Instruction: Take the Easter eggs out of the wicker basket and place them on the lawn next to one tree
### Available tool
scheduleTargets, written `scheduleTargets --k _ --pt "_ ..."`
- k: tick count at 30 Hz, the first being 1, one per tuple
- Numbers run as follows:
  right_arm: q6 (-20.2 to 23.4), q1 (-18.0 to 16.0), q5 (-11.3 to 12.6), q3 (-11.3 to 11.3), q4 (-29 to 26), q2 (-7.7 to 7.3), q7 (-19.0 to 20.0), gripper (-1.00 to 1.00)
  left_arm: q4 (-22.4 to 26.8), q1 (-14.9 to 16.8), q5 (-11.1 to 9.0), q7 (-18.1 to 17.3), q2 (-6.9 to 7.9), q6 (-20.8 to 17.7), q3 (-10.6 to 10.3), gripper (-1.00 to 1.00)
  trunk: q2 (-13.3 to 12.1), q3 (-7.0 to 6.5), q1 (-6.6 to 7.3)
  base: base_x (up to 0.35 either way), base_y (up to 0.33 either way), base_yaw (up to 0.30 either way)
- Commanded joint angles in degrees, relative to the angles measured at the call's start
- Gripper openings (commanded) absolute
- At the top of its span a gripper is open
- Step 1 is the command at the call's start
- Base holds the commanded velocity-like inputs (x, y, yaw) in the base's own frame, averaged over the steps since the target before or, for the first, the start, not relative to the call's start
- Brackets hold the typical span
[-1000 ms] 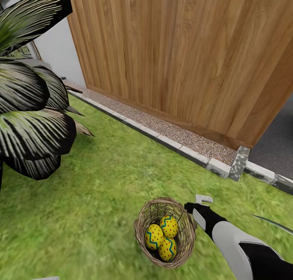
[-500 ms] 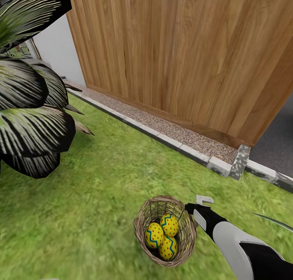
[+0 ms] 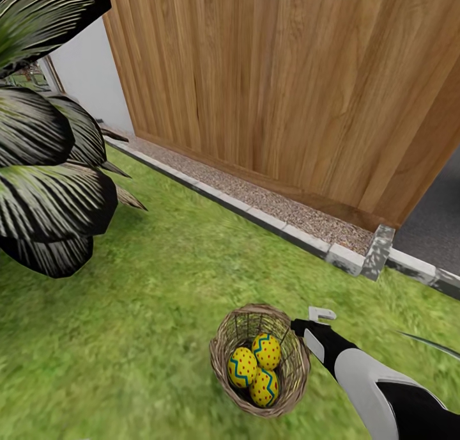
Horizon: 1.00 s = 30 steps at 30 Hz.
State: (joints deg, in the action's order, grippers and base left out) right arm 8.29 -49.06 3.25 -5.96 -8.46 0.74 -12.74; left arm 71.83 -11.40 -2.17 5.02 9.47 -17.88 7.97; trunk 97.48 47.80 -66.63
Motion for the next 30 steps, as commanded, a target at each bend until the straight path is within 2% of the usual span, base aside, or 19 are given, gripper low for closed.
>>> scheduleTargets --k 1,4,7,12,13,15,18,30 --pt "0.2 0.0 0.3 -0.2 -0.1 0.04 -0.2 1.00 0.4 0.0 -0.3 0.2 0.08 -0.3 -0.1 1.00 0.4 0.22 -0.23 0.000 0.000 0.000" --pt "0.3 0.0 0.3 -0.2 -0.1 0.05 -0.2 1.00 1.5 0.0 -0.5 0.1 0.20 -0.8 -0.1 1.00 1.6 0.76 -0.88 0.000 0.000 0.000" --pt "0.3 0.0 0.3 -0.2 -0.1 0.05 -0.2 1.00 4.8 0.0 -0.5 0.0 0.25 -2.3 0.0 1.00 2.8 1.30 -1.54 0.000 0.000 0.000" --pt "0.4 0.0 0.3 -0.1 -0.1 0.10 -0.2 1.00 12.7 -0.1 -0.5 0.0 0.38 -9.4 0.4 1.00 4.8 2.20 -2.64 0.000 0.000 0.000" --pt "0.5 0.0 0.3 0.0 -0.1 0.13 -0.2 1.00 15.1 -0.1 -0.4 0.1 0.41 -11.9 0.6 1.00 5.3 2.38 -2.86 0.000 0.000 0.000" --pt "0.5 0.0 0.3 0.1 -0.1 0.18 -0.2 1.00 17.4 0.1 -0.3 0.1 0.48 -15.3 0.7 1.00 6.1 2.73 -3.30 0.000 0.000 0.000" --pt "0.6 0.0 0.3 0.2 -0.1 0.21 -0.2 1.00 18.8 0.7 -0.2 0.1 0.57 -18.2 0.8 1.00 7.3 3.27 -3.96 0.000 0.000 0.000" --pt "0.5 0.0 0.0 0.5 -0.4 0.39 -0.2 1.00 19.6 1.0 -0.2 0.1 -0.06 -19.3 1.0 1.00 12.1 5.43 -6.60 0.000 0.000 0.000"
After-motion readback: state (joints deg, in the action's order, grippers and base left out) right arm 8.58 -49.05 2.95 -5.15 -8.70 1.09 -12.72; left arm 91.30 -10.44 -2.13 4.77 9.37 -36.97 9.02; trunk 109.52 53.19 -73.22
